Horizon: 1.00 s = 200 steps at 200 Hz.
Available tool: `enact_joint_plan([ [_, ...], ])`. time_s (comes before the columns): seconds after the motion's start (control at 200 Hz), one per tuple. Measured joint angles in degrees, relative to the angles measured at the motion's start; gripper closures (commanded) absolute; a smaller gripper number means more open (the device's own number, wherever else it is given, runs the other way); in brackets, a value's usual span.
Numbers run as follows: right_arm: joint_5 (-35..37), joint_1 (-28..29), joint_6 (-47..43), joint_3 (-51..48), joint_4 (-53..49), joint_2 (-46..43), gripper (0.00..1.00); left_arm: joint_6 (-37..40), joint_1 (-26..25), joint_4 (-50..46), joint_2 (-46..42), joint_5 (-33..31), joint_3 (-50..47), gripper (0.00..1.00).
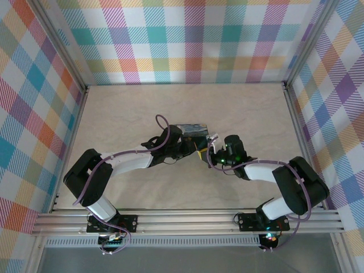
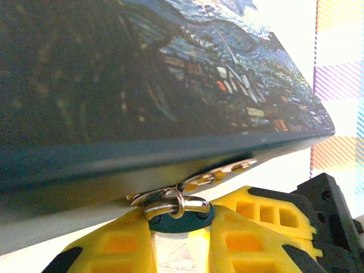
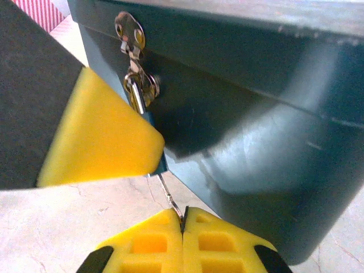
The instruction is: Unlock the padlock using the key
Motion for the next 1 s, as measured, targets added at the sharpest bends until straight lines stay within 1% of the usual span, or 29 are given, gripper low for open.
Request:
enact_joint_plan([
  [0.29,-1.7,-0.1,0.8,0.9,0.2,2.1,1.00,0.0,0.0,-0.9,0.0,-0.3,-0.1,0.87],
  [0.62,-1.7,0.0,2.8,0.9,2.1,2.9,1.00,0.0,0.0,-0.6,0.0,-1.1,-0.1,0.87],
  [1.0,-1.7,0.8,4.2,0.9,7.8,7.0,1.00,0.0,0.0,-1.3,0.0,-3.0,-0.3,0.87],
])
